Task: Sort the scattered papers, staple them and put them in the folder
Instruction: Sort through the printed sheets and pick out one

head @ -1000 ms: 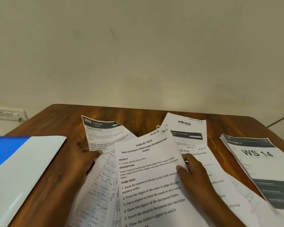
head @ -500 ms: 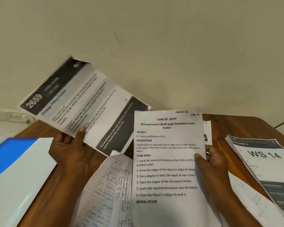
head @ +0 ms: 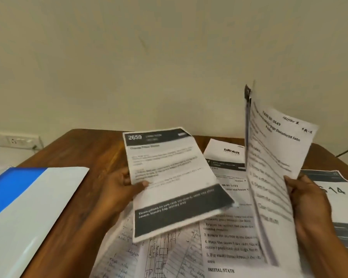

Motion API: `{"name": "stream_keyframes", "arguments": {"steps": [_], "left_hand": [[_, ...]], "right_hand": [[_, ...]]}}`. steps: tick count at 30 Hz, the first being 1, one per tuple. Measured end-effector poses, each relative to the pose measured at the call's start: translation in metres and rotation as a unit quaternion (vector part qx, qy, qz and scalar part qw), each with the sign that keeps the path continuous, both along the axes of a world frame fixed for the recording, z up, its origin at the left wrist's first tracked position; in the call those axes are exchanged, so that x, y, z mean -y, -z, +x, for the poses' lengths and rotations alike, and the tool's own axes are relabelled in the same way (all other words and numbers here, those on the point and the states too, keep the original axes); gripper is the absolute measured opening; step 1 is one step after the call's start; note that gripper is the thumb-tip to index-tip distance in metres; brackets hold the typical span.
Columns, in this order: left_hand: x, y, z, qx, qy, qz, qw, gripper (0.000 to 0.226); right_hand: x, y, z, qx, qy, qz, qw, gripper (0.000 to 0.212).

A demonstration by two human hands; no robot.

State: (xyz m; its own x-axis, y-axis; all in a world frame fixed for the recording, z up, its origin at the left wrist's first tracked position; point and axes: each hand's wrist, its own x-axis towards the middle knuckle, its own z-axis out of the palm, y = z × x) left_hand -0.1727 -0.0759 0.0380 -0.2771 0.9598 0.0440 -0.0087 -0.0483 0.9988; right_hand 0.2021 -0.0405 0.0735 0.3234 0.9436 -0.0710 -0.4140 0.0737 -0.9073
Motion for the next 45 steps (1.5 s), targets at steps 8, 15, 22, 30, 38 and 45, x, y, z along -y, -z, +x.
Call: {"name": "stream_keyframes", "arguments": {"steps": [8, 15, 22, 30, 38, 45], "left_hand": [[0.008, 0.008, 0.032, -0.031, 0.199, -0.132, 0.971, 0.044], [0.007, 0.003, 0.034, -0.279, -0.062, 0.066, 0.956, 0.014], [0.007, 0.000, 0.041, 0.058, 0.101, -0.059, 0.991, 0.027], [-0.001, 0.007, 0.008, 0.056, 0.114, -0.089, 0.988, 0.041], [0.001, 0.005, 0.005, 0.018, 0.117, -0.096, 0.988, 0.064], [0.004, 0.005, 0.010, 0.035, 0.132, -0.090, 0.987, 0.096]], "right_hand": [[-0.002, 0.015, -0.013, 0.092, -0.050, -0.076, 0.992, 0.030], [0.018, 0.022, -0.058, 0.151, -0.144, -0.093, 0.973, 0.021], [0.029, 0.033, -0.089, 0.179, -0.169, -0.078, 0.966, 0.011], [0.003, 0.046, -0.033, 0.632, 0.004, -0.041, 0.774, 0.041], [-0.009, 0.053, -0.017, 0.649, -0.005, -0.135, 0.749, 0.039], [-0.017, 0.049, -0.004, 0.647, -0.025, -0.171, 0.743, 0.029]]}}
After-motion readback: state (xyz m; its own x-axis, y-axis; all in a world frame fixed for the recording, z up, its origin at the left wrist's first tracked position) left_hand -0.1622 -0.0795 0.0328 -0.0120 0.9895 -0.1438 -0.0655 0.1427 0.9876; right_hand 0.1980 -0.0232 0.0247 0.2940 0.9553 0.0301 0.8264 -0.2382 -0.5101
